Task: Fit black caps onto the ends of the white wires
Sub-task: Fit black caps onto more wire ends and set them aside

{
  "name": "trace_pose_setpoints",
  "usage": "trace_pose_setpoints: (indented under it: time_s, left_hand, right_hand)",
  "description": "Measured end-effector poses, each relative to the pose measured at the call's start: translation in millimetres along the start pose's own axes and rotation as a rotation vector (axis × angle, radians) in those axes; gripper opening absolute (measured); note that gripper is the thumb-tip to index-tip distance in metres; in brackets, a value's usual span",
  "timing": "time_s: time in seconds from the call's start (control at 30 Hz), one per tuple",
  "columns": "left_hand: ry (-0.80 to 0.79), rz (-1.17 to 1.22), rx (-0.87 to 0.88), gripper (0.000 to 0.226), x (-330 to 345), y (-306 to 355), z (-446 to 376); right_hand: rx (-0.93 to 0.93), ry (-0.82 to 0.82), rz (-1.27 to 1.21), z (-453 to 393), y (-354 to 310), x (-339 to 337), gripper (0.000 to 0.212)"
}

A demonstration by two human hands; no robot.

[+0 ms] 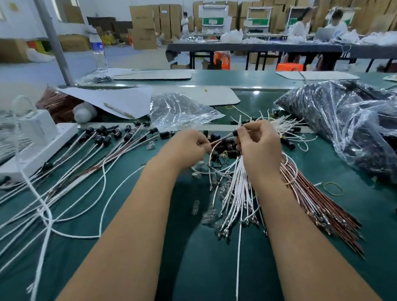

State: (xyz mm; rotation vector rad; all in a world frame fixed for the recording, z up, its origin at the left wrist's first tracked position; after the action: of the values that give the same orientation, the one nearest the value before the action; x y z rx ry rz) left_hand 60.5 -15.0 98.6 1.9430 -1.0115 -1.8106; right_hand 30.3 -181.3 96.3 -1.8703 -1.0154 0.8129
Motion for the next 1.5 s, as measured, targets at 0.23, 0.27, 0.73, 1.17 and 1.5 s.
trace_pose_setpoints:
  time_s: [0.23,0.27,0.73,1.17,1.5]
  left_hand:
    - [0.439,-0.485,-0.105,0.022,-111.0,-40.1,9.0]
    - [0.470,-0.547,-0.133,0.026,-121.7,-50.0,11.9]
    - [0.285,-0.175,0.042,0.041,-8.8,11.8,-3.7]
    - [0.243,0.129,-0.131,0.039,45.9,20.8,-5.9]
    - [0.295,-0.355,0.008,0.033,45.8,31.5,0.5]
  right_hand:
    - [-0.085,-0.131,0.160,3.7,-2.2,14.7,0.011]
    - [-0.094,-0.159,0.182,4.5,-2.4,17.3,0.011]
    - [-0.175,-0.176,0.421,3.4,-36.1,12.3,0.016]
    - [0.304,-0.289,0.939,-30.3,35.6,-96.0,0.020]
    - [0.286,-0.246,0.935,-30.9,31.7,-84.9,0.015]
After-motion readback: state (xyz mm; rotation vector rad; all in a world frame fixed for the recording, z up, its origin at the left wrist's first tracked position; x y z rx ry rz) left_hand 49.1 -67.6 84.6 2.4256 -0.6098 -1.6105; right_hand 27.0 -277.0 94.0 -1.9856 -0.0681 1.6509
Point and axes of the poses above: each hand's wrist, its own z-axis away from the middle knuckle, its own x-axis out of the palm, y = z × x, the point moved 5 cm from there along -z, towards the middle knuckle, and after that the axes turned 1 degree about z, right-handed, at the moved point
